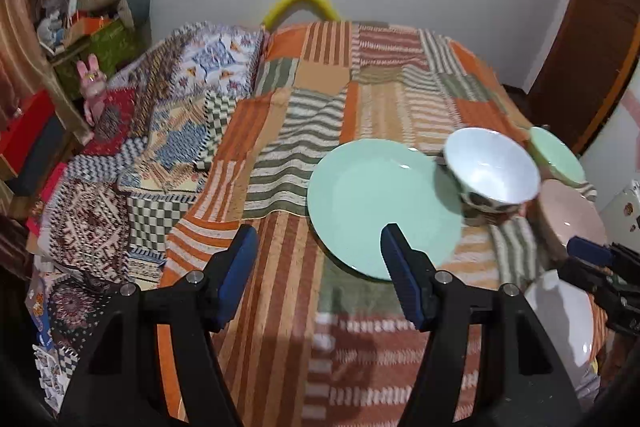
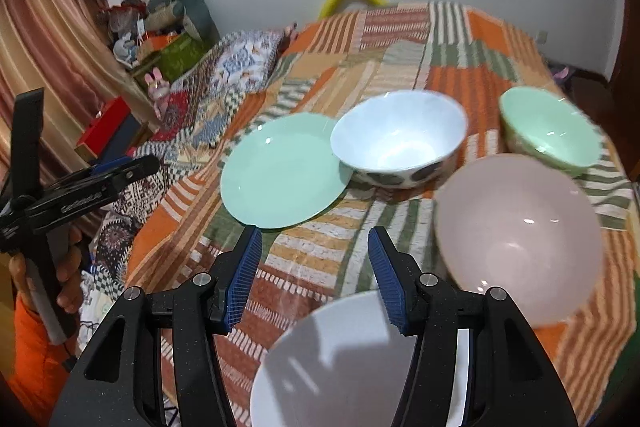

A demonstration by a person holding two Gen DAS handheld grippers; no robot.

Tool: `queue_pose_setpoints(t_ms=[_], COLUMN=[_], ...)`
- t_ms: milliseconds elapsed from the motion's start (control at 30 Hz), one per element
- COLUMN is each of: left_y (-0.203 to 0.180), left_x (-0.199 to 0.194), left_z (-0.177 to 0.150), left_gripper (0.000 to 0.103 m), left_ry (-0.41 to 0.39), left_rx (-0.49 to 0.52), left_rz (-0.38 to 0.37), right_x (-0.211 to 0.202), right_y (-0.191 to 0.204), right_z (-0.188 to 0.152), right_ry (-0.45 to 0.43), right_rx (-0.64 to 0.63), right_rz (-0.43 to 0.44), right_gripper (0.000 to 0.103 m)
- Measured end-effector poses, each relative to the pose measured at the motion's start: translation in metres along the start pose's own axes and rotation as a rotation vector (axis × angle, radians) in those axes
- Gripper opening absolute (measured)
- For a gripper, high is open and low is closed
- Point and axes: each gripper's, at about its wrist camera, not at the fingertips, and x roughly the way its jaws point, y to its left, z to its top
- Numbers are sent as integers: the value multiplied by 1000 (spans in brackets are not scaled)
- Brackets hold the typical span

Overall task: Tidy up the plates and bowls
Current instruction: 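Move both grippers toward the mint green plate and white spotted bowl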

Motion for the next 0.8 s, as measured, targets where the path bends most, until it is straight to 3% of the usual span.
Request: queue_pose_setpoints(t_ms=[267,333,367,467,667,733,800], left_y=[17,20,19,18,22,24,22], left_x=[73,92,99,122,161,168,170], left_z=[21,27,29,36,50,53,55], left_gripper=[63,57,48,35,31,30,21], left_ry=[100,119,130,168,191,197,197], left_rx=[-44,-45,-41,-33,-11,-16,-3], left_rz=[-40,-54,-58,-82,-95,-140,-165], right_x=[48,60,65,78,103,107,110], right_y=[-3,-2,-2,-3,-6,-7,-7], right_z=[19,24,26,32,32,32,34], right_ry=[100,123,133,159,239,257,261], right_rx=[8,-1,-4,-6,4,-5,-8], right_rz=[-13,-35,-42,-60,-65,-84,-91], right_gripper=[52,52,51,43,32,32,32])
